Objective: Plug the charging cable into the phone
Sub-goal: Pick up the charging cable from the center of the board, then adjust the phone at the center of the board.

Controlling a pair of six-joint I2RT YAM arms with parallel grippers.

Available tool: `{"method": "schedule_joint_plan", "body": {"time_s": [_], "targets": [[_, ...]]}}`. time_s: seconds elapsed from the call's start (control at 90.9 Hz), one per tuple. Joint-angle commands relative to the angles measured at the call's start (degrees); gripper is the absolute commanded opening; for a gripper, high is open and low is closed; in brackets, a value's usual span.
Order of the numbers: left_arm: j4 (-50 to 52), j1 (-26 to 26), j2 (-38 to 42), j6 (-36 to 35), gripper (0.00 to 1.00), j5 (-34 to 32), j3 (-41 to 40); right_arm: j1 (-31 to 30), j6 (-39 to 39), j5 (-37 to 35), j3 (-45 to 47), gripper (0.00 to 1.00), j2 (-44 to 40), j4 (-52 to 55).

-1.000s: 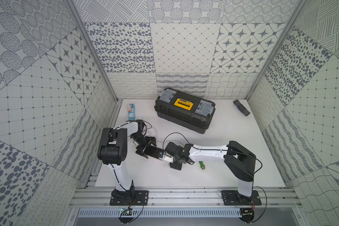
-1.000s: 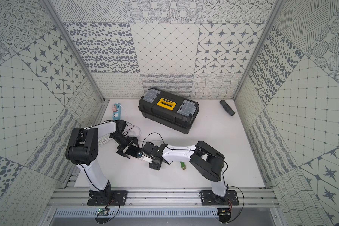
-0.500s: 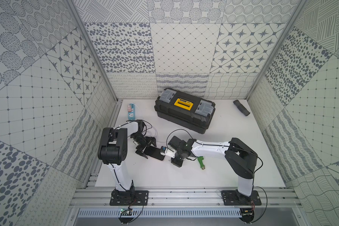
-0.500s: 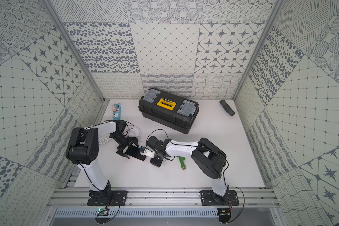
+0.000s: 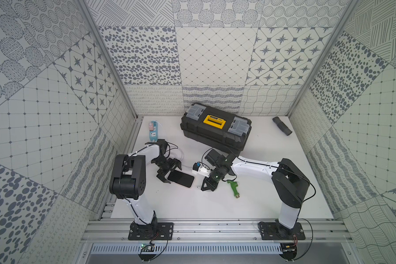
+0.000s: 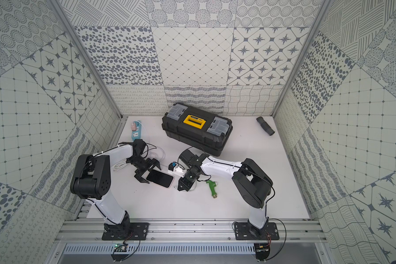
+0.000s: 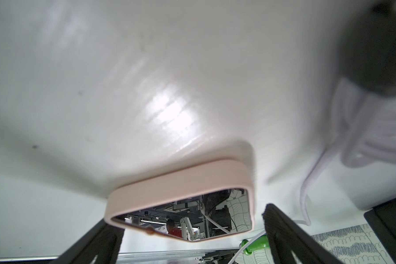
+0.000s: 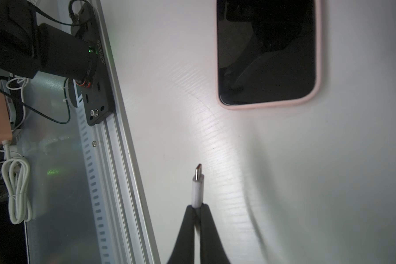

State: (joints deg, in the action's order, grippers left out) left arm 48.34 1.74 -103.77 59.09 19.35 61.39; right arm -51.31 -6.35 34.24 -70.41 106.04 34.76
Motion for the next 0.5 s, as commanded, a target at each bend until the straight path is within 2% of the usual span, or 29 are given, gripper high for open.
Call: {"method": "schedule_joint_plan", "body": {"time_s": [0.0,0.374,0.484], "targets": [[-4.58,-0.60,0.90,-4.61,0.97,-0.79,-0.46,0.19,0.74,3.12,-1.21,0.00,1.32,0.48],[-6.27,-2.99,1.86,-8.31,0.97,-0.54,-0.22,2.25,2.18,7.27,-1.82,0.00,3.86,0.30],[-8.04,-3.10,4.95,-7.86,0.97,0.03,-1.65,2.84,2.39,7.59,-1.83,0.00,2.79,0.26]]}}
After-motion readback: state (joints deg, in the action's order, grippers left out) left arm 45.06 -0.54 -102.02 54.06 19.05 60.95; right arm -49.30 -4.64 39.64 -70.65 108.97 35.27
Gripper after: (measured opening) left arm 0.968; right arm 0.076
